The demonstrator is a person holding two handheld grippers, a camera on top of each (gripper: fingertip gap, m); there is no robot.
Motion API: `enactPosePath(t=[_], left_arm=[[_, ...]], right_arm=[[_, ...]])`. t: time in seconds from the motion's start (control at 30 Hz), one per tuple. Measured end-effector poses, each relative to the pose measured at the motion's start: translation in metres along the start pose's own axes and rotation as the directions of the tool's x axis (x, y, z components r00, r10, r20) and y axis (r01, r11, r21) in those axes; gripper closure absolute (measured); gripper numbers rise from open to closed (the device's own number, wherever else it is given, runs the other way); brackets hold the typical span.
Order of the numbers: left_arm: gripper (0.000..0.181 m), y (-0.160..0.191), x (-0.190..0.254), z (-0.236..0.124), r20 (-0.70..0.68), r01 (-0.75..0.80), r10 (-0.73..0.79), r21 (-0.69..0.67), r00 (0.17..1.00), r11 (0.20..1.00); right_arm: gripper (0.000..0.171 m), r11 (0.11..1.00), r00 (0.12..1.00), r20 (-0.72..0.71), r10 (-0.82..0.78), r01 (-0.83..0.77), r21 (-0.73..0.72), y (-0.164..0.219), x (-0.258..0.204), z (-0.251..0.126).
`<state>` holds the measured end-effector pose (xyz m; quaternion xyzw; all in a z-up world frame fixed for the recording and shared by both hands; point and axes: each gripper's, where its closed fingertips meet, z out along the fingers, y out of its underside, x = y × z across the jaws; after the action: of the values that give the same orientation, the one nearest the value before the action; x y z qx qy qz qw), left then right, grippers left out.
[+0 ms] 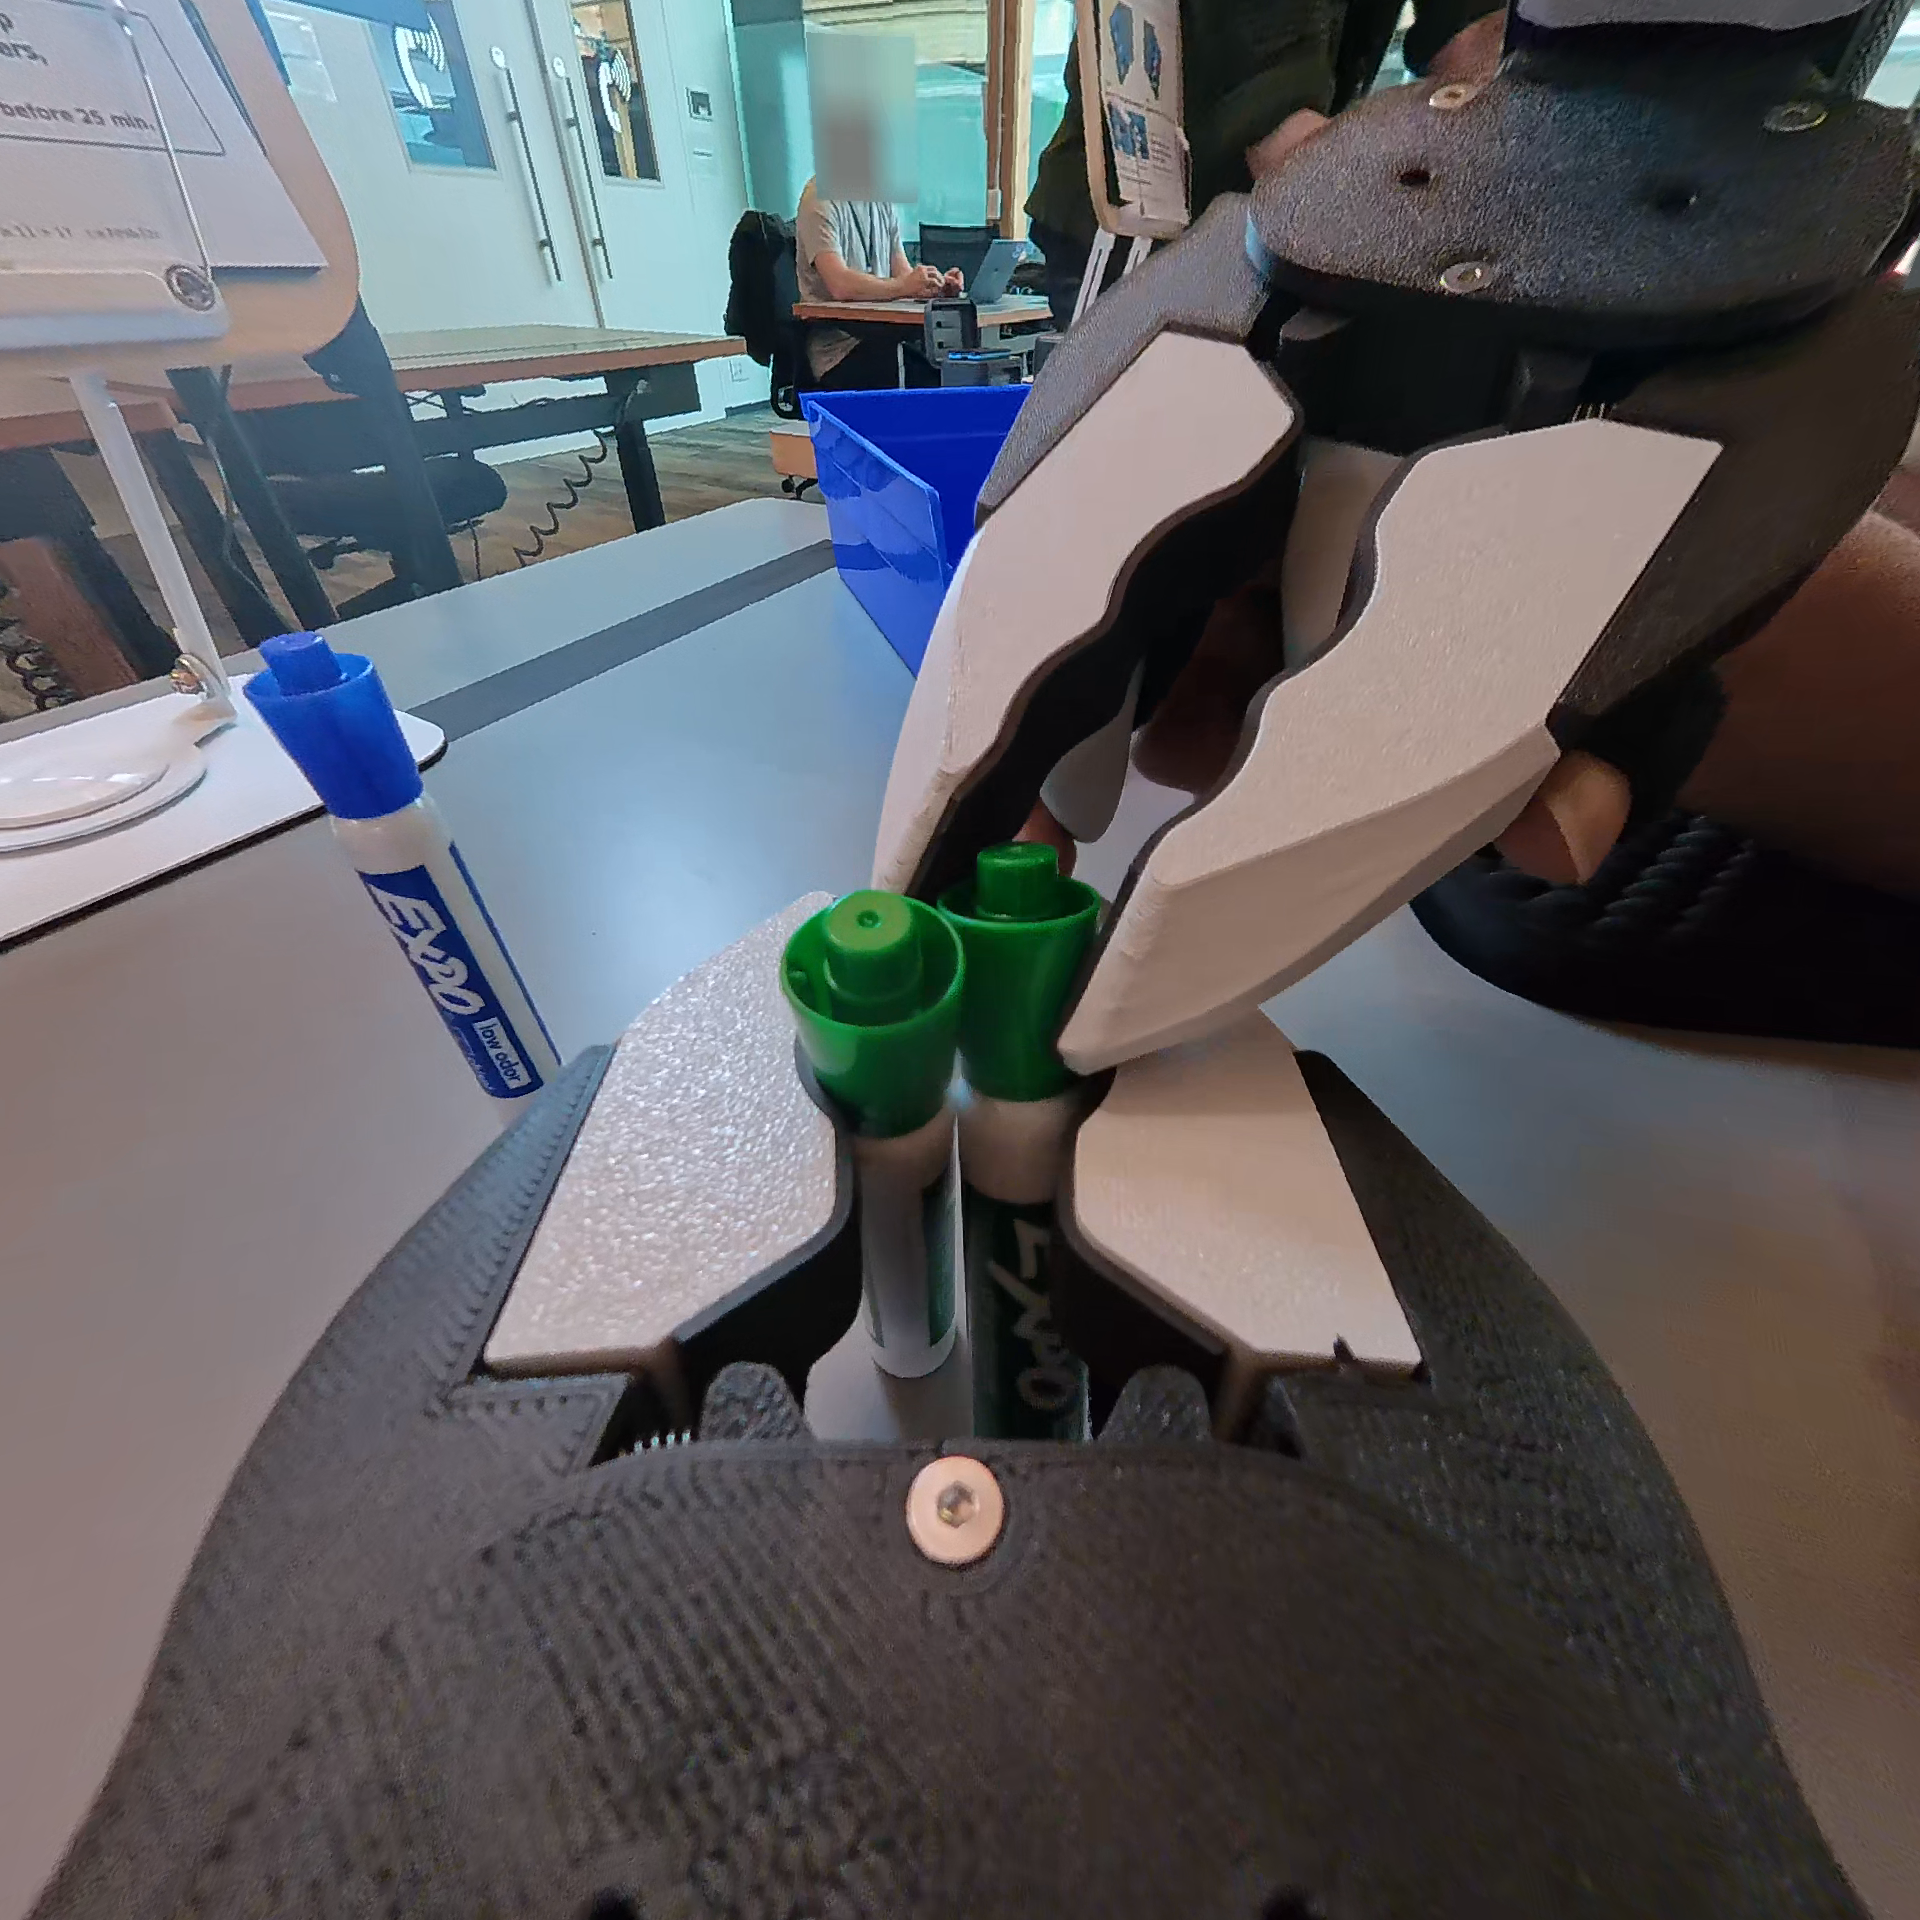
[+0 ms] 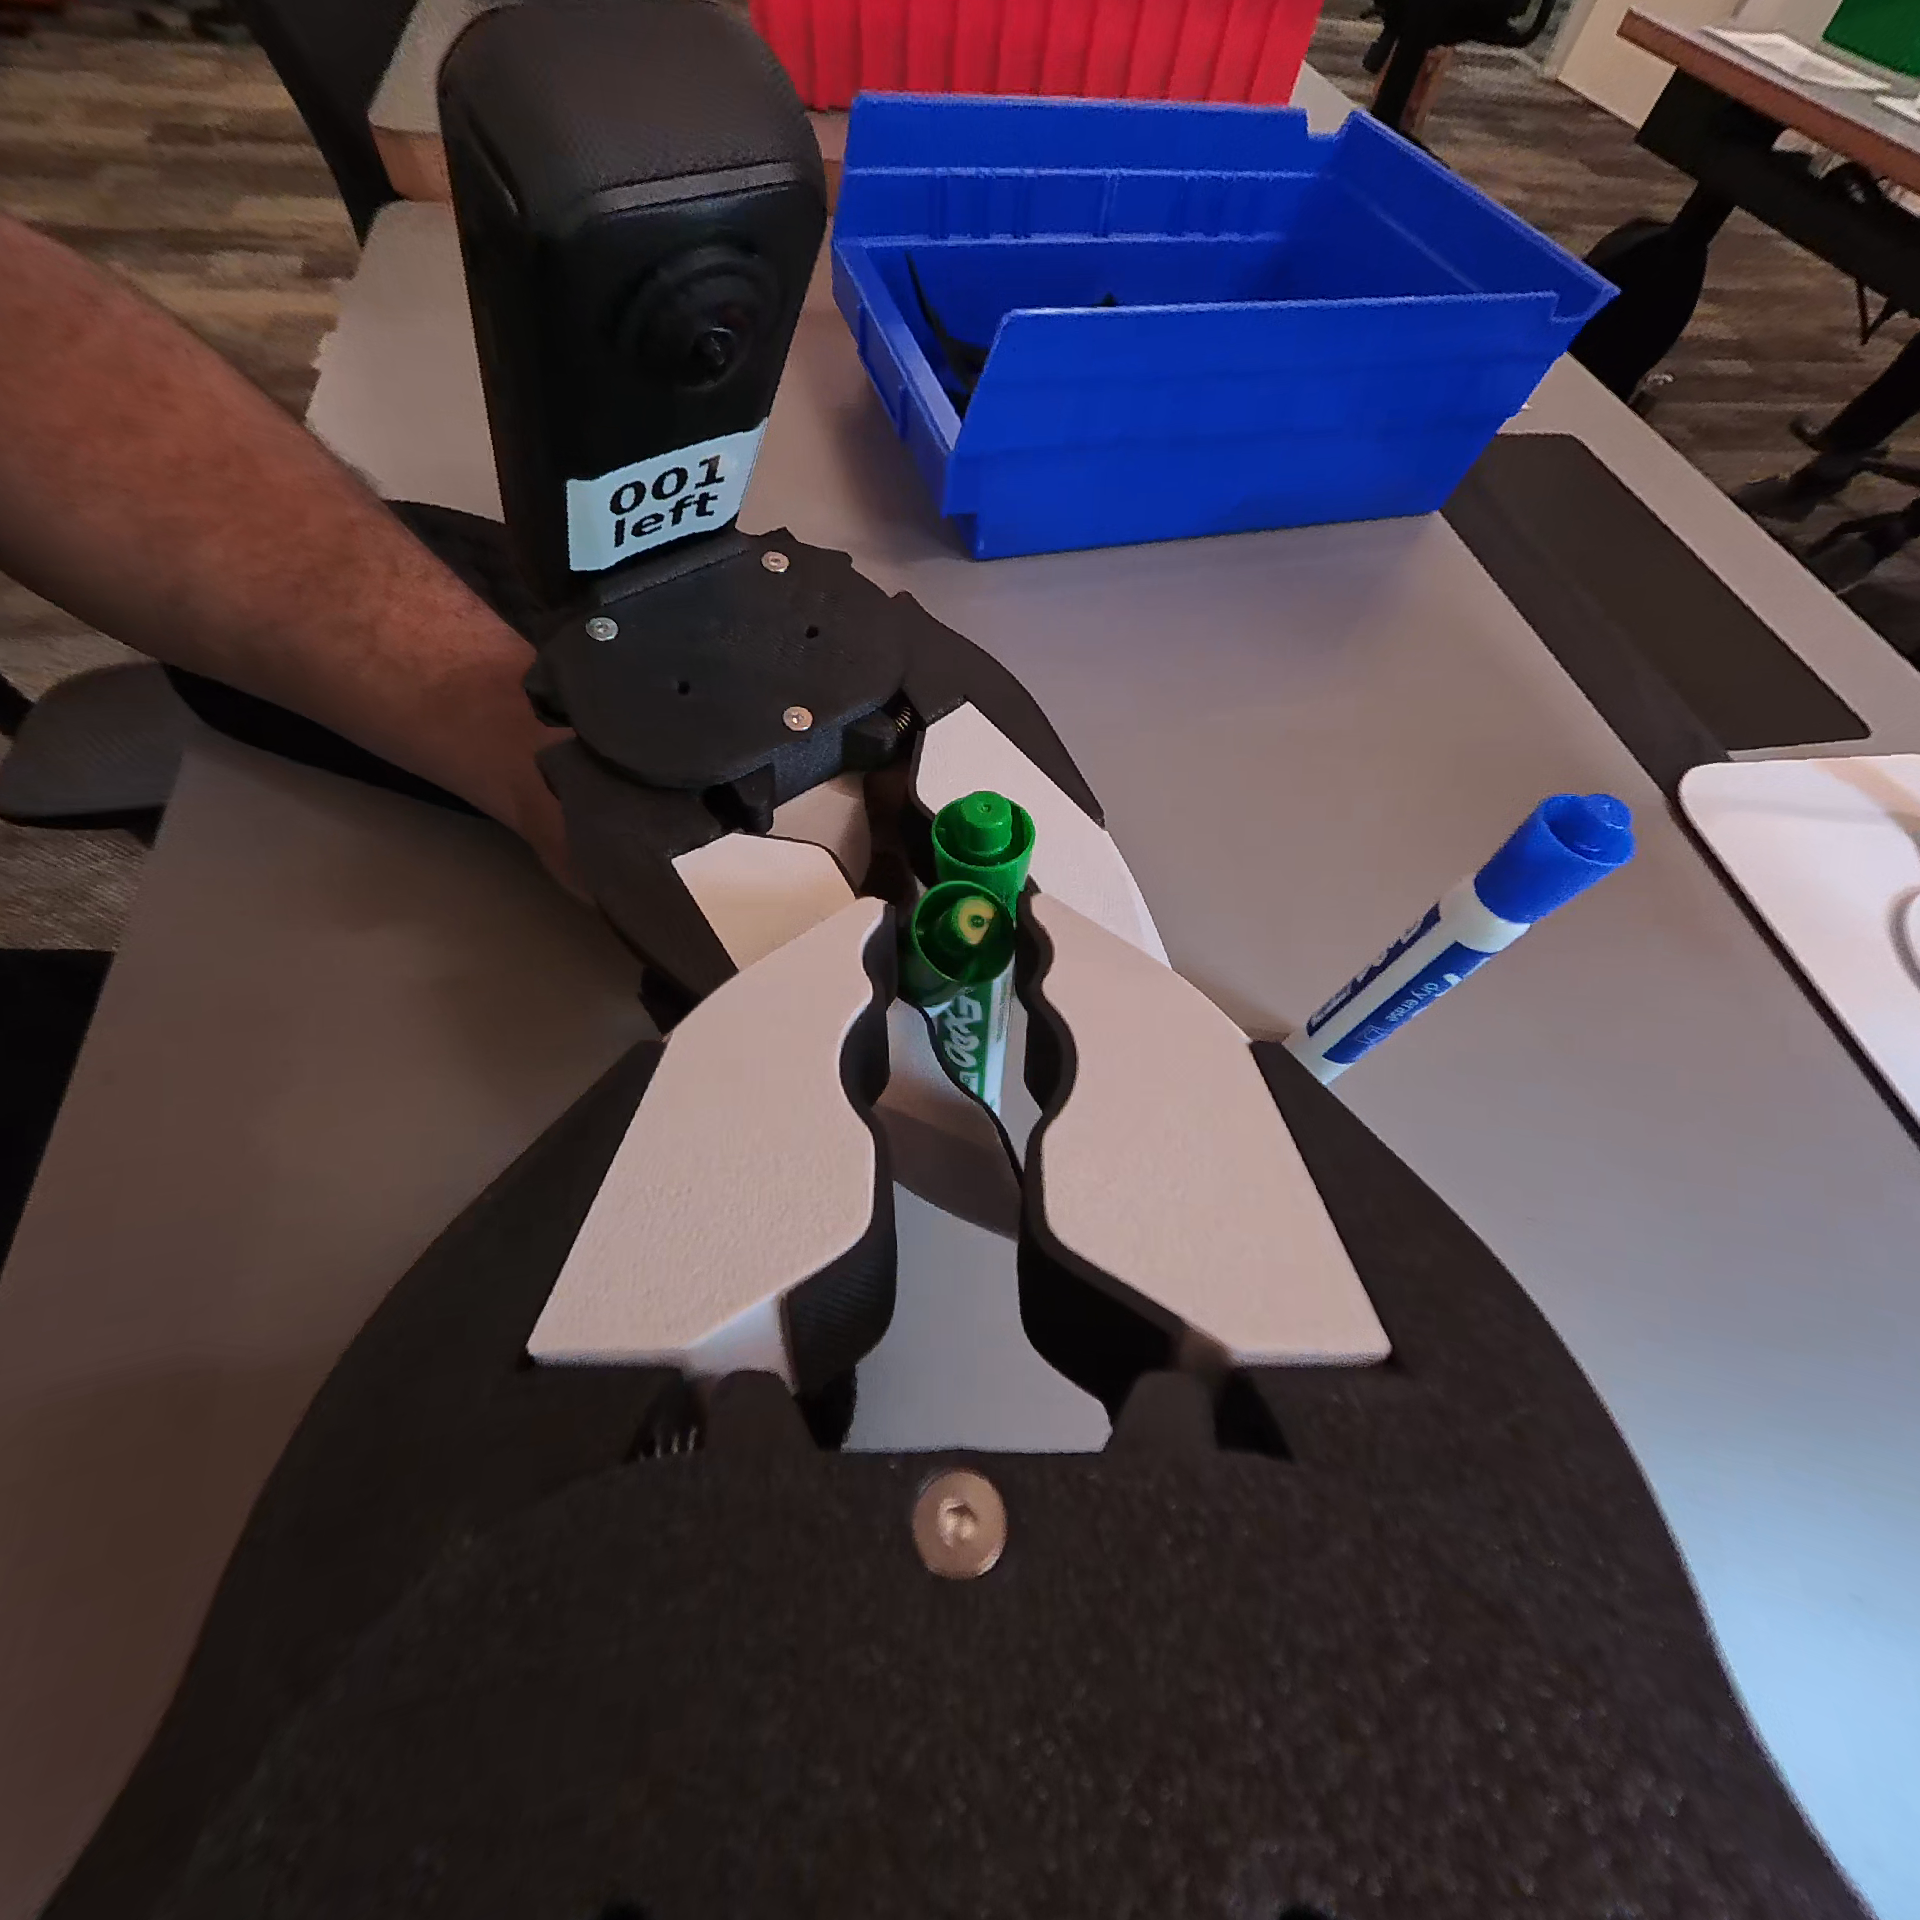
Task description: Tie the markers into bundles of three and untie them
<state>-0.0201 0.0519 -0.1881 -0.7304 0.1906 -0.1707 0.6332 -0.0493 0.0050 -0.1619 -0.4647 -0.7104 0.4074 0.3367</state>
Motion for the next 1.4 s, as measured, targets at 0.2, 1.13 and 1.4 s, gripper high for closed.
enactPosePath(t=[0.2,1.13,1.4], left_arm=[[0.142,0.0014,0.0018,0.0004,-0.010,-0.006,0.006,-0.007,1.000,1.000],[0.117,0.0071,0.0039,0.0027,-0.036,-0.008,0.006,-0.047,0.999,0.999],[0.118,0.0076,0.0036,0.0029,-0.036,-0.003,0.001,-0.052,0.999,0.999]], right_arm=[[0.150,1.000,1.000,-0.002,-0.022,0.022,-0.021,0.0001,-0.0027,-0.0007],[0.151,0.996,0.996,-0.048,-0.076,0.074,-0.040,-0.0064,-0.0034,-0.0005],[0.151,0.996,0.995,-0.050,-0.083,0.081,-0.033,-0.0076,-0.0034,-0.0015]])
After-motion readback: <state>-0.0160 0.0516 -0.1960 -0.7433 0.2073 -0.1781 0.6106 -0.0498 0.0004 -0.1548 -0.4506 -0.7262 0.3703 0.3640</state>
